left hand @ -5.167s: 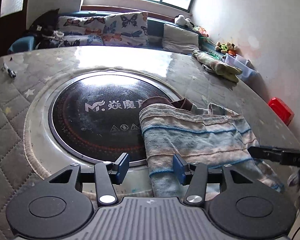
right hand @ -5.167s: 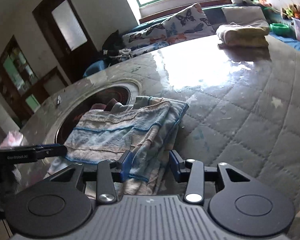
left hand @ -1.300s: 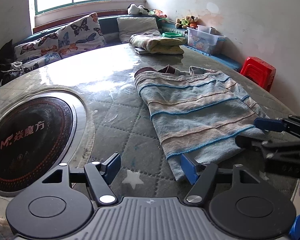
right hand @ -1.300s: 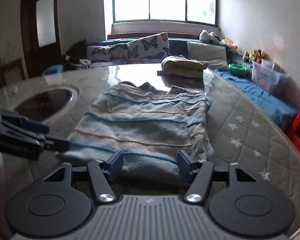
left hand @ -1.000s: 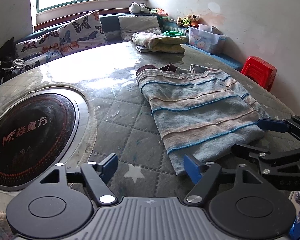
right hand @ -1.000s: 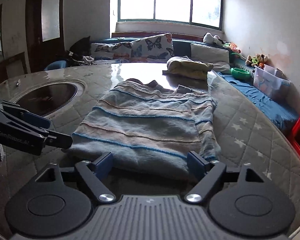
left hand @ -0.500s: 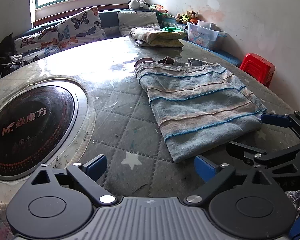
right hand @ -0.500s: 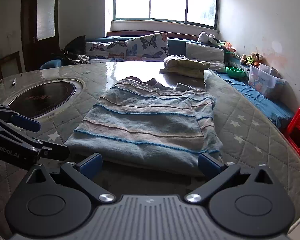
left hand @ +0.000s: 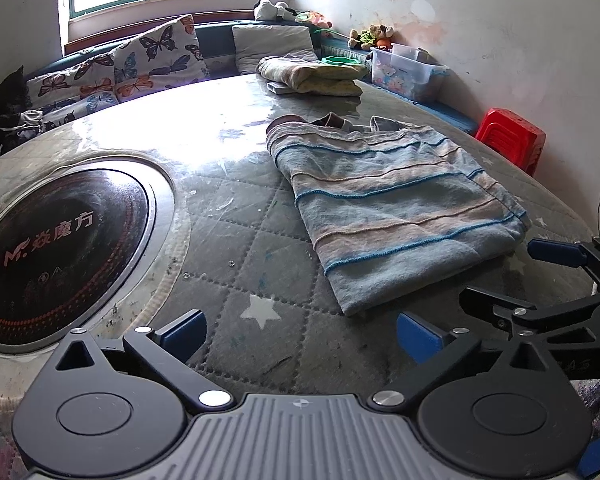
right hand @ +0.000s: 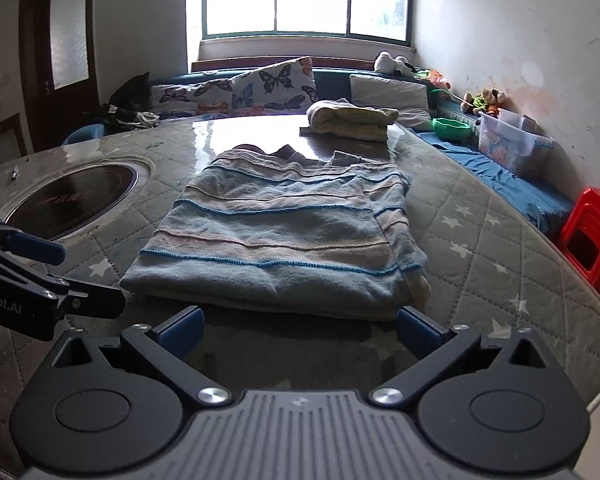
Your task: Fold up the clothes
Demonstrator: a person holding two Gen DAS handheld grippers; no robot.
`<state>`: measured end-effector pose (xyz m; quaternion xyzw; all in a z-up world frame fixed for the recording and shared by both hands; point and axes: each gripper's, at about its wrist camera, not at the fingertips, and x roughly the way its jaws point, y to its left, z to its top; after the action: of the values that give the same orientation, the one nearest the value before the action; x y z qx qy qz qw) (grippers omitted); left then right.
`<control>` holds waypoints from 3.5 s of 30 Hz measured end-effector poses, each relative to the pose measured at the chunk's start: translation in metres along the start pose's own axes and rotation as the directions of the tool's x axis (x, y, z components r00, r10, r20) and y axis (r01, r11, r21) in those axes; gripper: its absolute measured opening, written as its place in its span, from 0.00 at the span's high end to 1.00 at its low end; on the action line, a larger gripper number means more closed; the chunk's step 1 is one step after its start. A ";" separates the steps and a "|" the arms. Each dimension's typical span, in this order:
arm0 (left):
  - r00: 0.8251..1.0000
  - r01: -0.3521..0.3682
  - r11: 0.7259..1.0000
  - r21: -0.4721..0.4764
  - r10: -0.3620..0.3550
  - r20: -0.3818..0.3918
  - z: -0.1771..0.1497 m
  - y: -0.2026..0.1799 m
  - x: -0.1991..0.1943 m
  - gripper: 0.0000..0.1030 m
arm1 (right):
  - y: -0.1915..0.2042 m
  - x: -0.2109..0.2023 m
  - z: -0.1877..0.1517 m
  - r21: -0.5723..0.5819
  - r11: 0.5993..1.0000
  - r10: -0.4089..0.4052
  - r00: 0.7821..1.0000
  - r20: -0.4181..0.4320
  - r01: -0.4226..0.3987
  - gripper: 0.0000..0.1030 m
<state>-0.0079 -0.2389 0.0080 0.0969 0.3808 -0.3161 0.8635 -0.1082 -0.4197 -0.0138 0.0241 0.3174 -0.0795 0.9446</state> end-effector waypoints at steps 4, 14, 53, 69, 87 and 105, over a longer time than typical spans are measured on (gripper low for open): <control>1.000 0.000 1.000 0.000 0.000 0.001 -0.002 0.000 0.000 0.00 | 0.002 -0.001 -0.002 0.021 1.000 0.005 1.000 -0.006 -0.005 0.00; 1.000 0.023 0.999 -0.028 -0.023 0.011 -0.003 0.004 -0.006 0.00 | 0.009 -0.004 -0.003 0.026 1.000 -0.005 1.000 -0.013 0.005 0.00; 1.000 0.014 1.000 -0.007 -0.014 -0.022 -0.025 -0.003 -0.017 0.00 | 0.033 -0.022 -0.027 0.024 0.999 -0.020 0.998 -0.065 0.022 0.00; 1.000 0.013 1.000 -0.020 -0.013 -0.027 -0.026 0.001 -0.021 0.00 | 0.035 -0.022 -0.028 0.048 0.997 -0.048 0.996 -0.072 0.052 0.00; 0.998 -0.036 0.999 0.004 0.036 -0.043 -0.026 -0.002 -0.023 0.00 | 0.020 -0.031 -0.026 0.102 0.990 -0.092 0.994 -0.064 0.098 0.00; 0.997 -0.064 0.998 0.023 0.065 -0.037 -0.029 -0.008 -0.034 0.00 | 0.026 -0.039 -0.027 0.103 0.991 -0.085 0.995 -0.048 0.090 0.00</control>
<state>-0.0477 -0.2177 0.0128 0.1246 0.3905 -0.2901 0.8648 -0.1502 -0.3863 -0.0116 0.0616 0.3341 -0.1371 0.9305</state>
